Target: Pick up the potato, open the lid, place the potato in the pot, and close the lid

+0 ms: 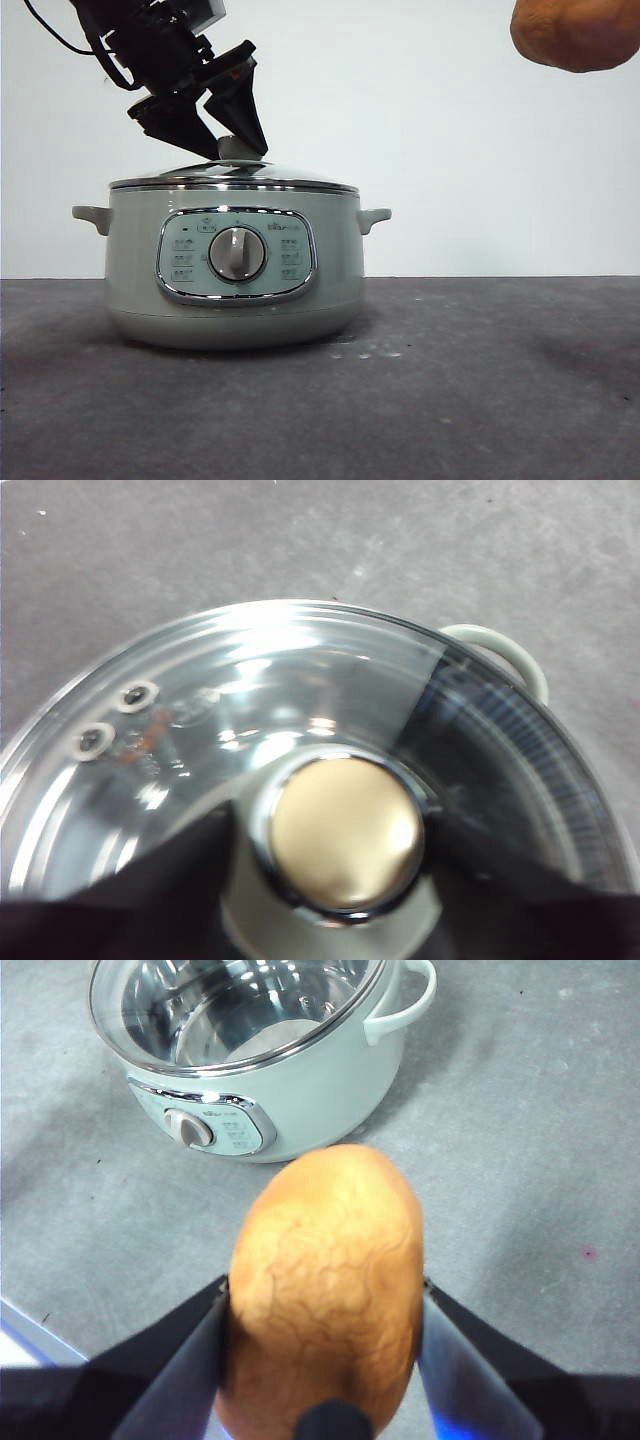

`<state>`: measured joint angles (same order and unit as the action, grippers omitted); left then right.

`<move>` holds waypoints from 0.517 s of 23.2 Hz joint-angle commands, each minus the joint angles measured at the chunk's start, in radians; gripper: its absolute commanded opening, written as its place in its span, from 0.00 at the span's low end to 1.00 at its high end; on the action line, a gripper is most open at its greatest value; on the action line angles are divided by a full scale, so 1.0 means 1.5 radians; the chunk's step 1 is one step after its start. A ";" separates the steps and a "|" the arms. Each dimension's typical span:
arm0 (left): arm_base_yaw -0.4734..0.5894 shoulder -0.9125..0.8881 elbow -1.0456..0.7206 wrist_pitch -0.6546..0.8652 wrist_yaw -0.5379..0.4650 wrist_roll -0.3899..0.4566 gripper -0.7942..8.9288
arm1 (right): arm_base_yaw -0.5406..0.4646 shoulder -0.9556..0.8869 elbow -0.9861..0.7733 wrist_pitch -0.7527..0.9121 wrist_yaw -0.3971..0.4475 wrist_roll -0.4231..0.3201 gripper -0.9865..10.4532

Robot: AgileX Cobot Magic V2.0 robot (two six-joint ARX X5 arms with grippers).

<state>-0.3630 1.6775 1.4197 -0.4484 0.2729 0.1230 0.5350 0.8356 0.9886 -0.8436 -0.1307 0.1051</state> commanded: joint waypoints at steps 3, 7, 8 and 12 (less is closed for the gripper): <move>-0.002 0.008 0.001 -0.002 -0.003 0.006 0.17 | 0.001 -0.002 0.001 0.004 0.000 -0.003 0.08; -0.002 0.008 0.001 0.004 -0.003 0.006 0.07 | 0.001 -0.002 0.001 0.004 0.000 -0.003 0.08; -0.002 0.007 0.001 0.010 -0.003 0.006 0.07 | 0.001 -0.002 0.001 0.004 0.000 -0.003 0.08; -0.002 0.006 0.013 0.019 -0.003 0.006 0.07 | 0.001 -0.001 0.001 0.004 0.001 -0.003 0.08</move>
<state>-0.3656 1.6775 1.4220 -0.4442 0.2710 0.1234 0.5350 0.8352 0.9886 -0.8436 -0.1303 0.1051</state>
